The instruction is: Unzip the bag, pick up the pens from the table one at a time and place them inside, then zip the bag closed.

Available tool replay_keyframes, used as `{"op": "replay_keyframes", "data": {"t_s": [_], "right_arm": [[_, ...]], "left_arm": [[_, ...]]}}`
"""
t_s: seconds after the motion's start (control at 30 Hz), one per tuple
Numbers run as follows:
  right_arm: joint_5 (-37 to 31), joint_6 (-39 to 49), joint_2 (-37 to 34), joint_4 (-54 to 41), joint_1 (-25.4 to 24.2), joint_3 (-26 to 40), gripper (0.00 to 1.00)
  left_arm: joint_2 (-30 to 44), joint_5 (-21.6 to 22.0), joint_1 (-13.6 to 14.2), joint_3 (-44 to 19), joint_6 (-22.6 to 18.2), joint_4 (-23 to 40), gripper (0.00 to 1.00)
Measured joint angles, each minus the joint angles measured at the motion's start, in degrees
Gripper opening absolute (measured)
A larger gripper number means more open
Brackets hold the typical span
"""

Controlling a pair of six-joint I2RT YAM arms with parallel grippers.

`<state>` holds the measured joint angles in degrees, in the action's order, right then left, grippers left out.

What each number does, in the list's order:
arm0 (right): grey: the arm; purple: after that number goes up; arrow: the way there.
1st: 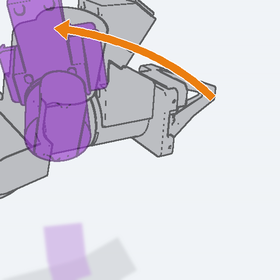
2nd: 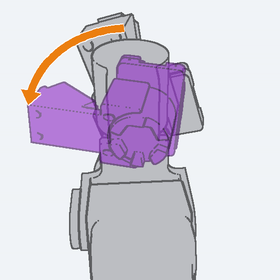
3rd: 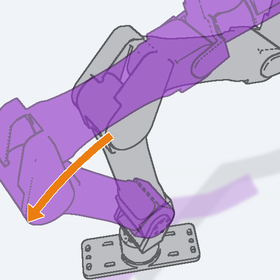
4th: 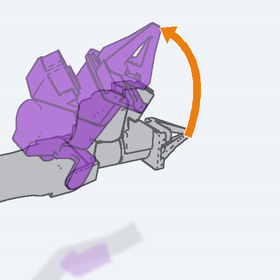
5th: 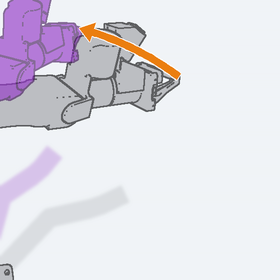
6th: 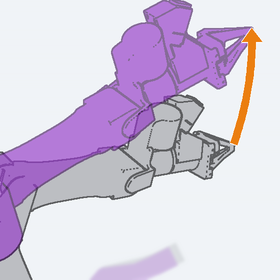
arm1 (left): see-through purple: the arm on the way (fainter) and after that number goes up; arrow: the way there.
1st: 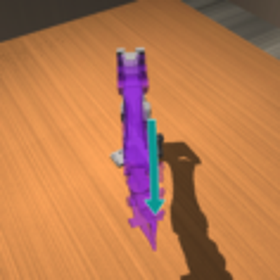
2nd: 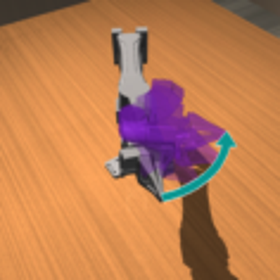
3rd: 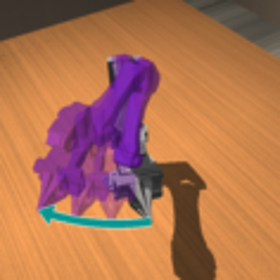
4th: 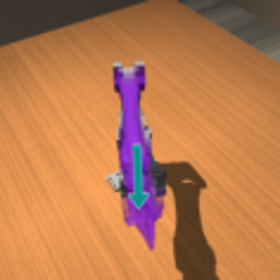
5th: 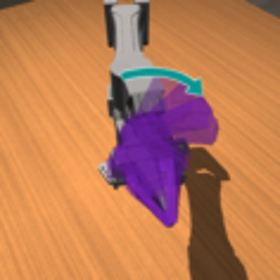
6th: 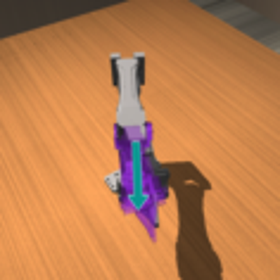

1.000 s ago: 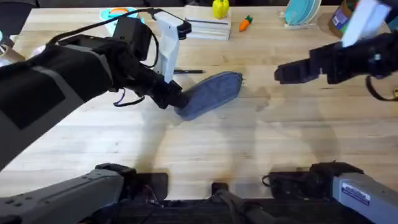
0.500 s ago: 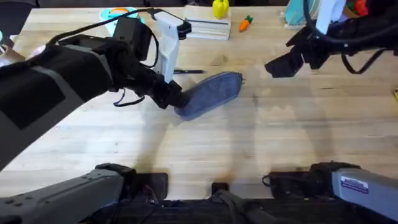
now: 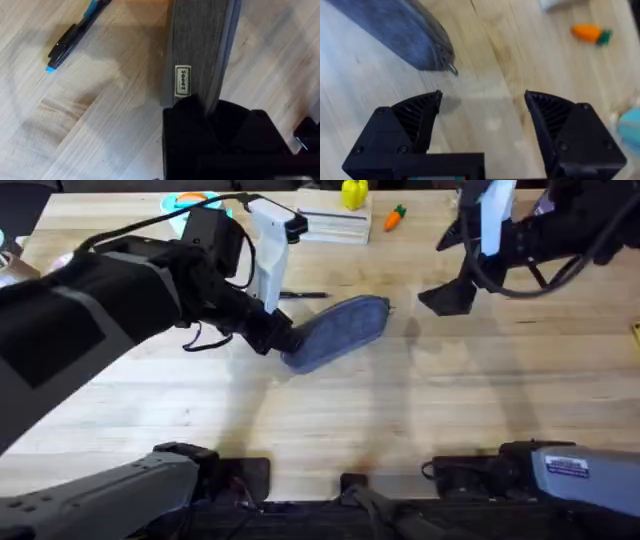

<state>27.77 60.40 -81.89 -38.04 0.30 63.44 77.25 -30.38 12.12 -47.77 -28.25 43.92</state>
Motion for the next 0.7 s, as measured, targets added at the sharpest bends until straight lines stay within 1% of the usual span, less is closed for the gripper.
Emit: {"op": "replay_keyframes", "data": {"t_s": [0.13, 0.27, 0.4, 0.57, 0.7], "right_arm": [[6.68, 11.43, -0.70, 0.20, 0.02, 0.04, 0.995], [10.92, 19.54, -3.37, 0.28, 0.02, 0.07, 0.995], [13.39, 23.40, -7.10, 0.31, 0.02, 0.04, 0.995], [16.00, 25.78, -10.40, -0.74, 0.02, 0.05, 0.995], [16.48, 26.47, -11.61, -0.74, 0.02, 0.06, 0.995]], "left_arm": [[0.00, 0.01, 0.00, 0.00, 0.00, 0.00, 0.043], [0.00, 0.01, 0.00, 0.00, 0.00, 0.00, 0.043], [0.00, 0.01, 0.00, 0.00, 0.00, 0.00, 0.043], [0.00, -0.02, 0.00, 0.00, 0.00, 0.00, 0.043], [0.00, 0.01, 0.00, 0.00, 0.00, 0.00, 0.043]]}}
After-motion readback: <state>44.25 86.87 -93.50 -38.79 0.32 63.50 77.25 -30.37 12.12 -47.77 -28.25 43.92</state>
